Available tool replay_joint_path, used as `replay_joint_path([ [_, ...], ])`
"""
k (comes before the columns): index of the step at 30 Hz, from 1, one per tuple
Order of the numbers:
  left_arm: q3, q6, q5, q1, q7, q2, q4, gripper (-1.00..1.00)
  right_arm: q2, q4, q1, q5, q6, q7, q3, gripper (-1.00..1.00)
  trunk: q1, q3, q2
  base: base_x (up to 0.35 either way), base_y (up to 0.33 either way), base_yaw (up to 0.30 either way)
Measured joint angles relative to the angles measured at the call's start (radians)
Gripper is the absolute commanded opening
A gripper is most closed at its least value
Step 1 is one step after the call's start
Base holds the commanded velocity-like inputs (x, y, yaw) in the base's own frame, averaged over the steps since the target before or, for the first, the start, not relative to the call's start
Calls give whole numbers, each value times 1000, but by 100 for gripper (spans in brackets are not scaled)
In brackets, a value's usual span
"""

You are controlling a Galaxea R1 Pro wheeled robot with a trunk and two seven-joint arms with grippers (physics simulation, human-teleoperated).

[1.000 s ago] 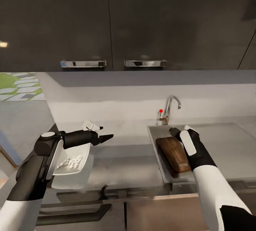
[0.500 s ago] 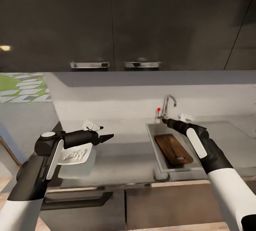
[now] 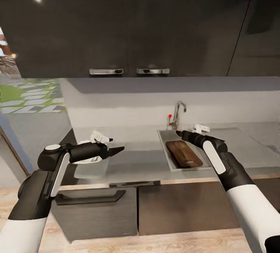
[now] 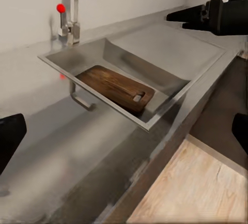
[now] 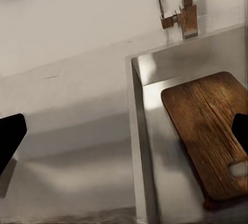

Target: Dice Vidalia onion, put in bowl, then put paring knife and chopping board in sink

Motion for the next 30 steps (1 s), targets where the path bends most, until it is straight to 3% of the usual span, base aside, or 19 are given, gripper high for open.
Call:
replay_joint_path([
  [18, 1, 2, 0, 0, 1, 0, 6, 100, 0, 0, 1, 0, 0, 0, 6, 100, 0, 29, 0, -324, 0, 0],
  [22, 22, 7, 0, 0, 0, 4, 2, 100, 0, 0, 0, 0, 0, 0, 53, 100, 0, 35, 0, -271, 0, 0],
  [30, 32, 10, 0, 1, 0, 10, 6, 100, 0, 0, 4, 1, 0, -2, 64, 100, 0, 48, 0, -235, 0, 0],
])
